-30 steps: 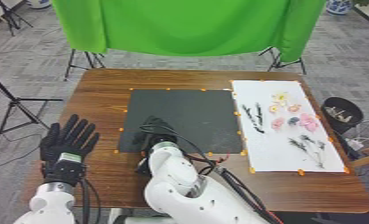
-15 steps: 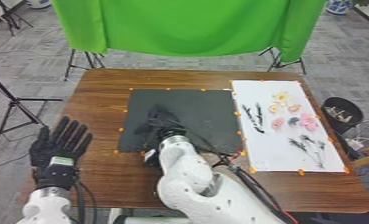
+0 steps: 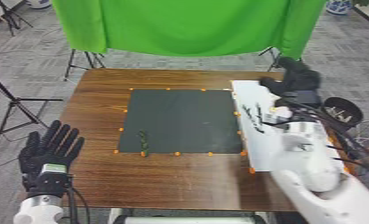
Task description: Arrange flowers
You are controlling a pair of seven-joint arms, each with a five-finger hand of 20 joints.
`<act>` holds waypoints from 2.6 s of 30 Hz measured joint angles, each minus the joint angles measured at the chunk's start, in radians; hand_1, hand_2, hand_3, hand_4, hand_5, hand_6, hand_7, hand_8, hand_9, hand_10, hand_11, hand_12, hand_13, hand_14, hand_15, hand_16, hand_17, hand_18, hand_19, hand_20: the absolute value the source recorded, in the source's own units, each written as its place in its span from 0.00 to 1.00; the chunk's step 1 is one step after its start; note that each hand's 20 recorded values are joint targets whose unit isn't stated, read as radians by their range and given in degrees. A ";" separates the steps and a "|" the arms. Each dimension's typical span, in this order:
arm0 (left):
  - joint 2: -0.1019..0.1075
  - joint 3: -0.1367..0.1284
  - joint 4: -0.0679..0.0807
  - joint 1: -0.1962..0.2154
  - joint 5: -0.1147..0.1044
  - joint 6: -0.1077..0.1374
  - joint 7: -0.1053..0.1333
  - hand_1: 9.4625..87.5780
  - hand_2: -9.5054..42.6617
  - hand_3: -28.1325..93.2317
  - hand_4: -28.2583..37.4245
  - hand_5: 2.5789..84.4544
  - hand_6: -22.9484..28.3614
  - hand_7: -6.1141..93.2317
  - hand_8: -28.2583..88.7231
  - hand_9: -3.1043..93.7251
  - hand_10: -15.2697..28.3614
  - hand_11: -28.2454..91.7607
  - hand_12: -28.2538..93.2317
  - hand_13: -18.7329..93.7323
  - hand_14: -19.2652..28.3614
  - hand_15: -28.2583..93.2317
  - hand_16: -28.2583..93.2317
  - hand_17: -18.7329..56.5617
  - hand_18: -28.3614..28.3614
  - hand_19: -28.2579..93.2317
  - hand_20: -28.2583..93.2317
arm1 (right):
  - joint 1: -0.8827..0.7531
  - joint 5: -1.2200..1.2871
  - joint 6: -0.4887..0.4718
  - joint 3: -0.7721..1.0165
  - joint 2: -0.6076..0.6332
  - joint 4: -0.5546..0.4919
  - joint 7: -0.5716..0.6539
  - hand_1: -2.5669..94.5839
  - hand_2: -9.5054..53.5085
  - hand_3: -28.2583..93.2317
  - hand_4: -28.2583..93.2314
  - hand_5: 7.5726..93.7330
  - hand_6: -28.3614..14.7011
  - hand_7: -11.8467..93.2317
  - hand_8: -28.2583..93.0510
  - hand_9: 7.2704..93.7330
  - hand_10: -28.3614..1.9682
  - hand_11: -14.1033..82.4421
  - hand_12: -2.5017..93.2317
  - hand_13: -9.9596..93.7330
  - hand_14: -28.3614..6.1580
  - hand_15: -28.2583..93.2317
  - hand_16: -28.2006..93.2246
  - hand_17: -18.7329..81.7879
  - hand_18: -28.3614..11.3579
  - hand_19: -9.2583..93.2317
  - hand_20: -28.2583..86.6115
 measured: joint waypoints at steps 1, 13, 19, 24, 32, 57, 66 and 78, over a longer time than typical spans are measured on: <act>0.000 0.000 0.000 0.000 0.000 -0.002 0.001 0.19 0.52 0.83 0.00 0.49 0.65 0.20 0.18 0.39 0.72 0.45 0.33 0.39 0.76 0.59 0.17 0.17 0.75 0.53 0.30 | -0.040 0.014 -0.057 0.052 0.026 -0.019 0.034 0.36 0.00 0.94 0.00 0.46 0.46 0.27 0.13 0.48 0.35 0.25 0.17 0.66 0.40 0.66 0.37 0.44 0.12 0.83 0.53; 0.002 -0.002 -0.003 0.002 -0.004 -0.007 0.005 0.18 0.55 0.82 0.00 0.50 0.65 0.21 0.17 0.40 0.73 0.46 0.33 0.40 0.77 0.59 0.16 0.17 0.75 0.54 0.30 | -0.404 0.228 -0.337 0.477 0.053 -0.167 0.177 0.34 0.00 0.91 0.00 0.51 0.43 0.22 0.15 0.50 0.33 0.24 0.17 0.65 0.36 0.66 0.37 0.42 0.10 0.82 0.55; 0.001 -0.002 -0.005 0.007 -0.009 -0.006 0.008 0.18 0.55 0.82 0.00 0.50 0.65 0.21 0.17 0.40 0.73 0.46 0.33 0.40 0.77 0.60 0.16 0.17 0.75 0.54 0.31 | -0.440 0.248 -0.398 0.472 0.022 -0.180 0.180 0.36 0.00 0.89 0.00 0.54 0.43 0.21 0.15 0.53 0.35 0.24 0.17 0.66 0.37 0.66 0.37 0.42 0.10 0.82 0.56; 0.000 0.000 -0.008 0.009 -0.017 -0.006 0.011 0.18 0.55 0.82 0.00 0.49 0.65 0.21 0.17 0.40 0.73 0.47 0.33 0.40 0.77 0.60 0.16 0.17 0.75 0.54 0.30 | -0.444 0.251 -0.403 0.471 -0.007 -0.179 0.190 0.40 0.00 0.88 0.00 0.59 0.49 0.22 0.14 0.58 0.42 0.24 0.16 0.67 0.40 0.66 0.38 0.42 0.10 0.82 0.56; -0.002 -0.002 -0.011 0.020 -0.017 -0.005 0.012 0.18 0.55 0.82 0.00 0.50 0.65 0.21 0.17 0.40 0.72 0.47 0.33 0.40 0.77 0.60 0.16 0.17 0.76 0.54 0.30 | -0.448 0.271 -0.494 0.474 -0.034 -0.168 0.207 0.43 0.00 0.87 0.00 0.63 0.54 0.23 0.13 0.61 0.47 0.25 0.16 0.69 0.42 0.66 0.39 0.43 0.11 0.82 0.56; -0.013 0.002 -0.007 0.009 -0.018 -0.003 -0.010 0.19 0.54 0.82 0.00 0.50 0.65 0.22 0.17 0.40 0.72 0.47 0.33 0.40 0.77 0.60 0.16 0.17 0.76 0.54 0.30 | -0.452 0.270 -0.391 0.417 -0.084 -0.053 0.194 0.63 0.00 0.80 0.00 0.87 0.70 0.31 0.23 0.90 0.60 0.19 0.31 0.81 0.58 0.58 0.54 0.47 0.18 0.81 0.56; -0.018 0.004 -0.007 0.012 -0.018 -0.003 -0.012 0.19 0.54 0.82 0.00 0.50 0.65 0.22 0.17 0.40 0.73 0.47 0.33 0.40 0.77 0.60 0.16 0.17 0.75 0.54 0.30 | -0.456 0.229 -0.270 0.371 -0.077 -0.037 0.162 0.60 0.00 0.87 0.02 0.90 0.68 0.34 0.26 0.97 0.58 0.20 0.37 0.84 0.60 0.57 0.57 0.48 0.19 0.81 0.56; -0.018 0.006 -0.008 0.020 -0.017 -0.003 -0.012 0.19 0.54 0.82 0.00 0.50 0.65 0.21 0.17 0.40 0.72 0.47 0.33 0.40 0.77 0.60 0.16 0.17 0.76 0.54 0.30 | -0.440 0.182 -0.035 0.301 -0.013 -0.089 0.126 0.57 0.00 0.89 0.06 0.92 0.66 0.35 0.27 0.99 0.58 0.20 0.39 0.85 0.59 0.57 0.58 0.48 0.19 0.81 0.56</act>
